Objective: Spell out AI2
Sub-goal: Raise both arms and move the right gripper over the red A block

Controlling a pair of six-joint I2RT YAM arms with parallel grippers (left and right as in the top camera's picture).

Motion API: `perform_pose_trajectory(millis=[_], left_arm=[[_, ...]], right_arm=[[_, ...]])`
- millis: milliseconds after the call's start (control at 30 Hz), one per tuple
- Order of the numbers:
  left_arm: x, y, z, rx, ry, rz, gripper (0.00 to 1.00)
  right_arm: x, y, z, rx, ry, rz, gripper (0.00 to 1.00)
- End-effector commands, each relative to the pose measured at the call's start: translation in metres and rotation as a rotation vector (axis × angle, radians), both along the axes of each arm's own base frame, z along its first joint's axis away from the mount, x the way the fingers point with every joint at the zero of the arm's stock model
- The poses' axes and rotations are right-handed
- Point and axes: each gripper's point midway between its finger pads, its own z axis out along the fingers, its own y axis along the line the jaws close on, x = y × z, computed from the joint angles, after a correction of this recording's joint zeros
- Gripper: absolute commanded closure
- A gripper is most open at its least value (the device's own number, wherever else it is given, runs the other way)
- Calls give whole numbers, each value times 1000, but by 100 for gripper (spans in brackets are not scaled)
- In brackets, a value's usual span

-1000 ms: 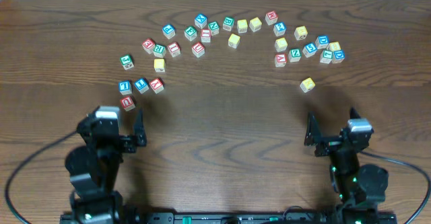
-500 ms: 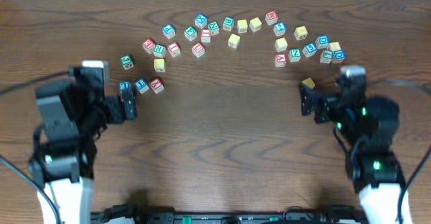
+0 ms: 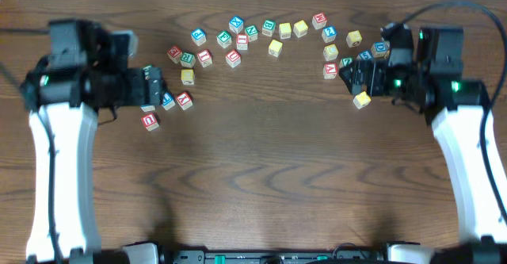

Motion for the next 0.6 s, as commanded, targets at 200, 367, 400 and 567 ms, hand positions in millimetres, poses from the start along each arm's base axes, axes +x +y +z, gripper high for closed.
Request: perform_pose_trajectory(millis=[200,367,400,567], left_arm=[[33,-26,-24,-7,152,-100,2],[40,-26,-27,-6,138,-99,2],[41,-26,-27,-6,134,-99,2],[41,-26,-27,-6,131,-99,2]], right_arm=[[18,39,-22,-39,193,141,1],[22,45,-37,-33,250,157,1],[24,45,-40,-39,250,155,1],[34,54,-36,30,230,134,1]])
